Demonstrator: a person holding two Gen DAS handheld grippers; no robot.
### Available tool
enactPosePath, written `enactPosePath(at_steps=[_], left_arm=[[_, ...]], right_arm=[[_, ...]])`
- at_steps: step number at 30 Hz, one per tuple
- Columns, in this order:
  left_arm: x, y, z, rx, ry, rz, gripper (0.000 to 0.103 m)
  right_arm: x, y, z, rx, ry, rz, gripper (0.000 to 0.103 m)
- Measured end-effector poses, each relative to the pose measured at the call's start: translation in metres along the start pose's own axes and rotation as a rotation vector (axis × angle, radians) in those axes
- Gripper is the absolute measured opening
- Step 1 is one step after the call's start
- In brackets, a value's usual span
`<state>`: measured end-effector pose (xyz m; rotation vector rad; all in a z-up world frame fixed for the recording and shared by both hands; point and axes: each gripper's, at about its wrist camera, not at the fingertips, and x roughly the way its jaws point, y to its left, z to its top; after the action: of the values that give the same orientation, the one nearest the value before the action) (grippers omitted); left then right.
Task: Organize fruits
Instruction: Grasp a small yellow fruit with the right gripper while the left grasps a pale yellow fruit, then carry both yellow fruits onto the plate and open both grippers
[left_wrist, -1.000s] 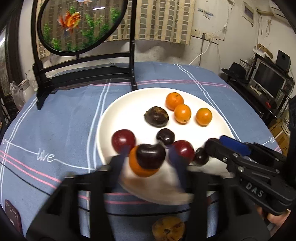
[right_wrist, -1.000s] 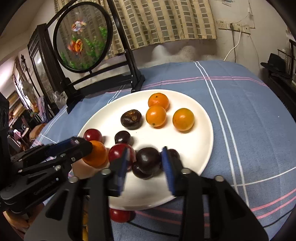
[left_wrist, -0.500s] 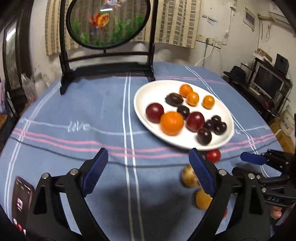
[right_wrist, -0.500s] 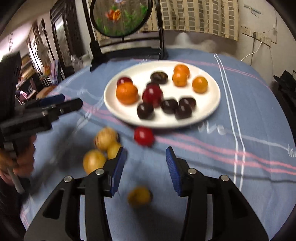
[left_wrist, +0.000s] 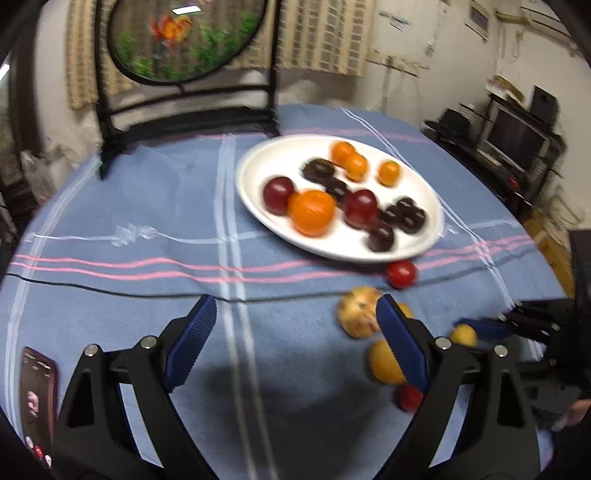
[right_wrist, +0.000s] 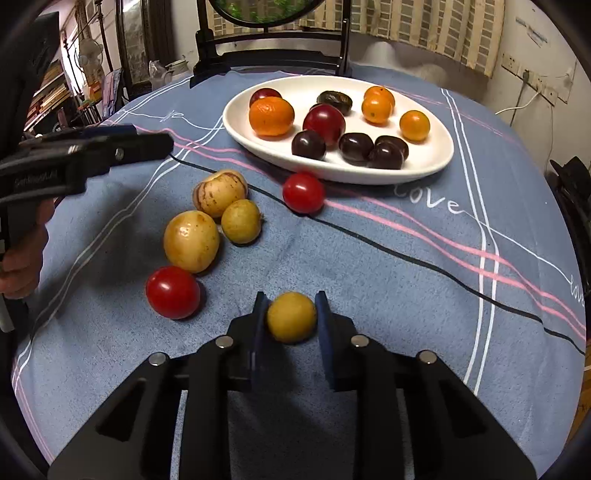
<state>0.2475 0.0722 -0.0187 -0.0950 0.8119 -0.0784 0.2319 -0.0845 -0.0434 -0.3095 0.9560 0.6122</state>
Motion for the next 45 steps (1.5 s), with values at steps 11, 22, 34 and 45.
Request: enactPosePath(at_steps=[11,22,34,45], left_arm=[[0.021,-0.039,-0.019,0.085,0.161,-0.172,0.058],[0.035,-0.042,-0.022,0.033,0.22,-0.231,0.047],[0.031,-0.04,-0.02,0.029,0.202,-0.233,0.037],[0.004,-0.036,0.027,0.004,-0.093,-0.069,0.037]], right_arm=[[-0.002,-0.012,0.002,0.062,-0.021,-0.004,0.026],[-0.005,-0.013,0.002,0.068,-0.033,-0.019,0.026],[-0.009,-0.021,0.003,0.111,-0.053,0.006,0.026],[-0.038,-0.053,0.037,0.289,-0.406,0.055,0.026]])
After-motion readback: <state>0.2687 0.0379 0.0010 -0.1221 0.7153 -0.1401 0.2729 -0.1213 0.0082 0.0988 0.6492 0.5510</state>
